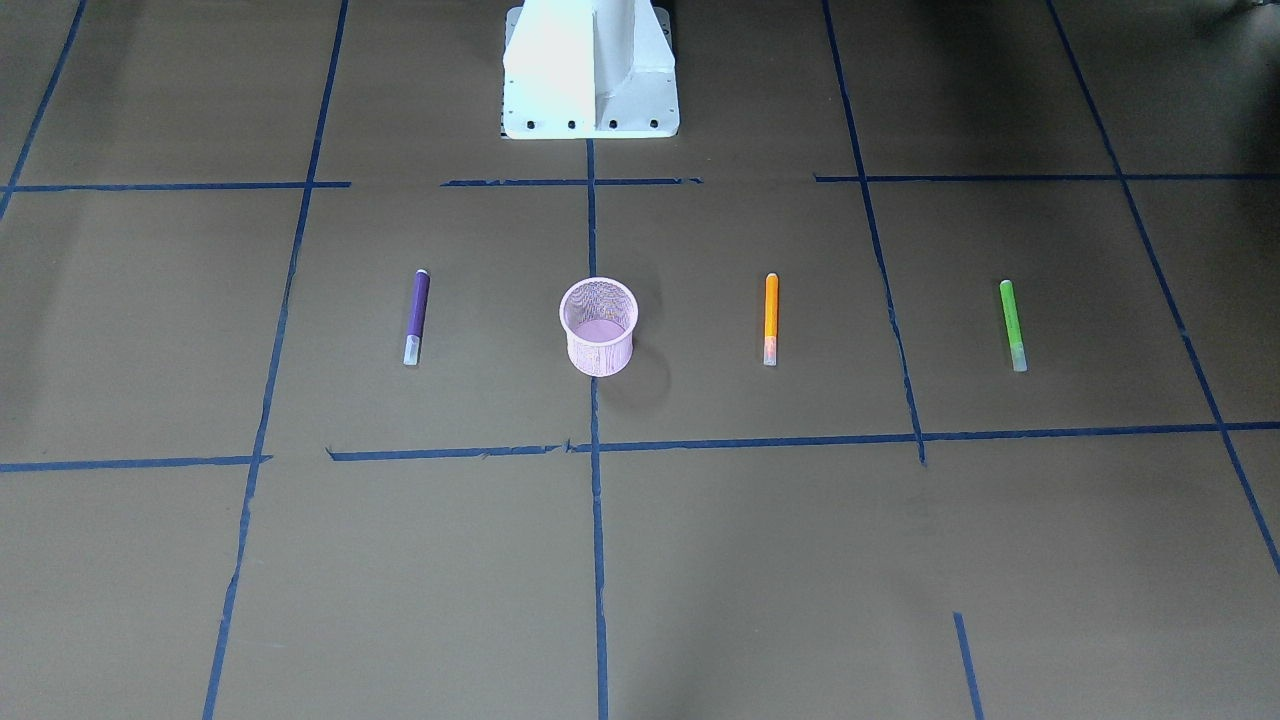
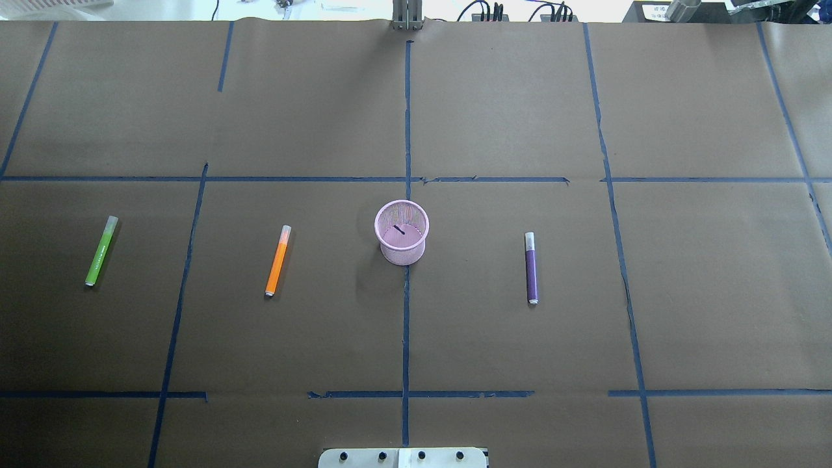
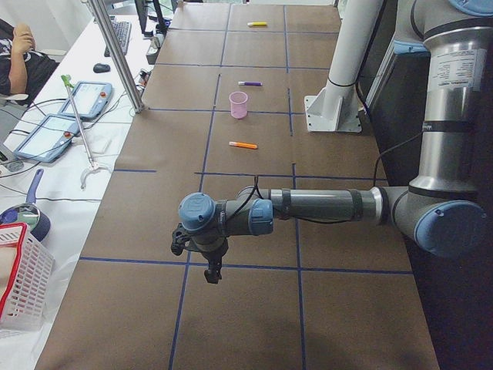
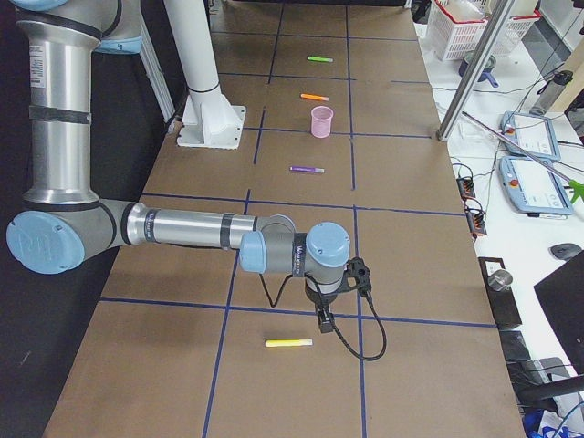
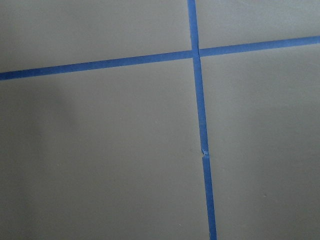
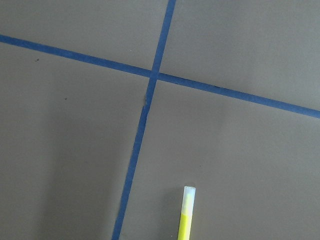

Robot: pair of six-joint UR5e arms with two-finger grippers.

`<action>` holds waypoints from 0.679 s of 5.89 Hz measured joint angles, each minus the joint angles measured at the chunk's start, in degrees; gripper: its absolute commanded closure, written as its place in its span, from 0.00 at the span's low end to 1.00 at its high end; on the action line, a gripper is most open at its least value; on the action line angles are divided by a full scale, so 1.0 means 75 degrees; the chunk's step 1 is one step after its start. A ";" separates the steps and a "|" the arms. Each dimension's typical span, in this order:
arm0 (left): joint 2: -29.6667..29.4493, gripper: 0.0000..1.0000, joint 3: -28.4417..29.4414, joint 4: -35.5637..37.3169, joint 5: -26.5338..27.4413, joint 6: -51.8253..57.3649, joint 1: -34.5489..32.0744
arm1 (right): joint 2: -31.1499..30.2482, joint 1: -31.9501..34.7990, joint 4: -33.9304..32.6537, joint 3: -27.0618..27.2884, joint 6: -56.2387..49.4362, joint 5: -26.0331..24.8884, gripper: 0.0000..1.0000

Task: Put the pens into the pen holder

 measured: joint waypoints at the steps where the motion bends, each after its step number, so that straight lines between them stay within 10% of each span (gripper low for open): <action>1: -0.0009 0.00 -0.0027 -0.0005 -0.0009 -0.0028 0.0005 | -0.0039 -0.0085 0.0006 -0.0006 0.0147 -0.0017 0.00; 4: -0.0048 0.00 -0.0114 -0.0073 -0.0030 -0.0084 0.0098 | -0.0627 -0.0574 0.1119 -0.0639 0.0243 -0.0051 0.00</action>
